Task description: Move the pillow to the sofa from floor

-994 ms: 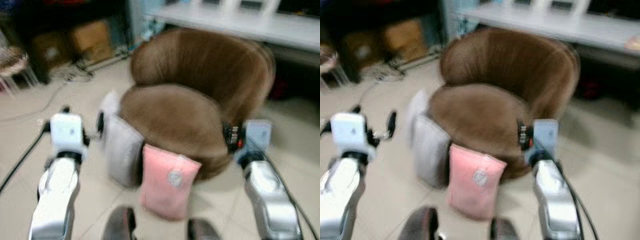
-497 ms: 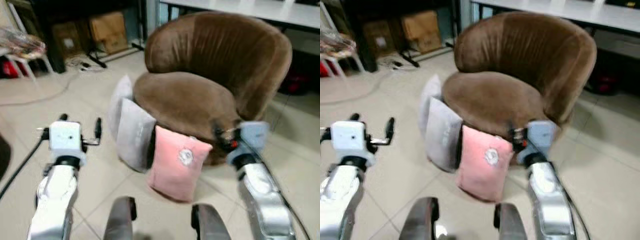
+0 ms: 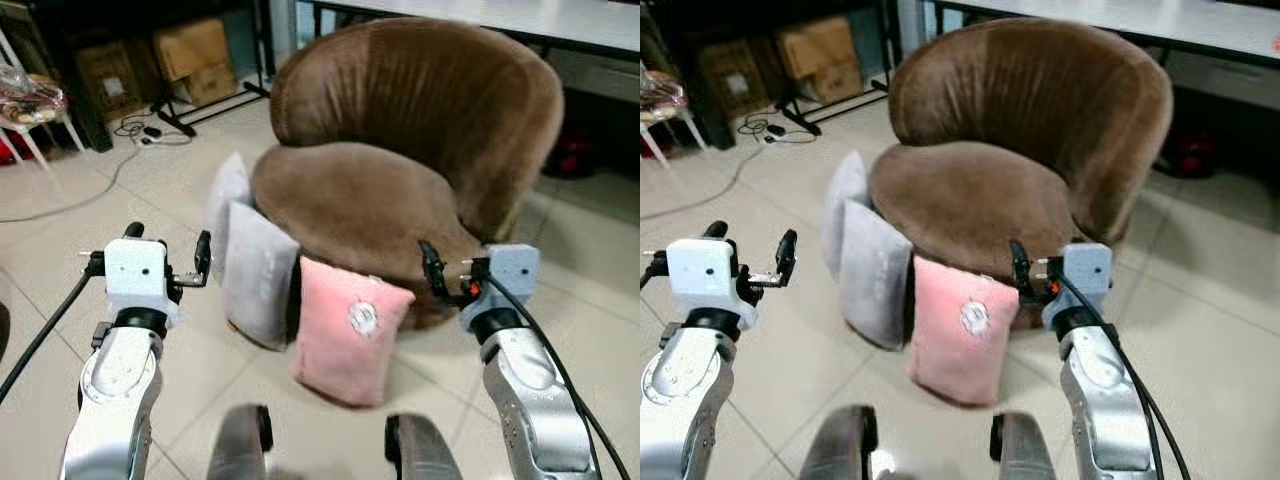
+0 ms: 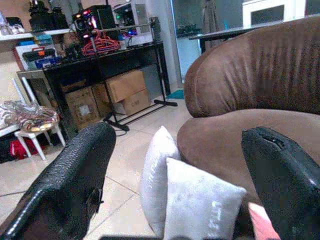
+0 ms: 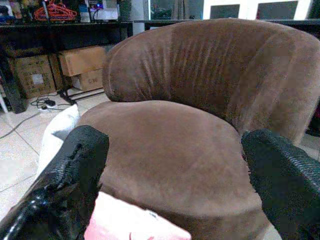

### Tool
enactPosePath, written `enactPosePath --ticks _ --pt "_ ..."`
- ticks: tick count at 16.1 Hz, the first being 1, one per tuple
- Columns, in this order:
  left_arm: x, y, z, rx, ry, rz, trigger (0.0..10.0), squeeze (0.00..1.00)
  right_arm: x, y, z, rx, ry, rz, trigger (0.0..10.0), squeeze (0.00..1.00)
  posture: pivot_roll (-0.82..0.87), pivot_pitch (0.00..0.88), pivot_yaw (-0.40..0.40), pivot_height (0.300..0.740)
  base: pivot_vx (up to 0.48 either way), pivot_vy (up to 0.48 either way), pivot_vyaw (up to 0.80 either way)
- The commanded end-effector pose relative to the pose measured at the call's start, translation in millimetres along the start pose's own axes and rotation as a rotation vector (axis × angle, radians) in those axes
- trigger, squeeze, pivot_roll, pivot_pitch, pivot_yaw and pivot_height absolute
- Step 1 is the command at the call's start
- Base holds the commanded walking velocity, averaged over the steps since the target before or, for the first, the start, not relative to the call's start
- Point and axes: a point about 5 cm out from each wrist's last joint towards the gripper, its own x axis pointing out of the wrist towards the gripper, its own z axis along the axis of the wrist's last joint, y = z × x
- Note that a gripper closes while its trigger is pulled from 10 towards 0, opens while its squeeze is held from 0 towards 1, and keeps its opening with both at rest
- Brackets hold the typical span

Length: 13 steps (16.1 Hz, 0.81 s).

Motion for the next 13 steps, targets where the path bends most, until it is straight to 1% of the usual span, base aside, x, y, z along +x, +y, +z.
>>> enactPosePath --ticks 1,2,3,13 --pt "0.7 2.6 2.3 0.006 -0.010 0.001 10.0 1.00 2.2 4.9 2.4 0.017 -0.004 0.024 10.0 1.00 -0.16 0.000 0.021 0.612 0.368 0.000 0.00" --pt "1.1 2.4 2.3 0.005 -0.010 0.000 10.0 1.00 2.4 4.7 2.4 0.015 -0.004 0.025 10.0 0.55 -0.16 0.000 0.021 0.612 0.371 0.000 0.00" --pt "1.6 2.3 2.2 0.005 -0.010 -0.001 10.0 1.00 2.7 4.3 2.5 0.014 -0.003 0.025 10.0 0.00 -0.16 0.000 0.019 0.612 0.371 0.000 0.00" --pt "3.5 1.9 1.2 0.008 -0.005 -0.001 10.0 1.00 5.4 1.7 0.6 0.031 0.023 0.023 10.0 0.00 -0.16 0.000 0.020 0.612 0.379 0.000 0.00"
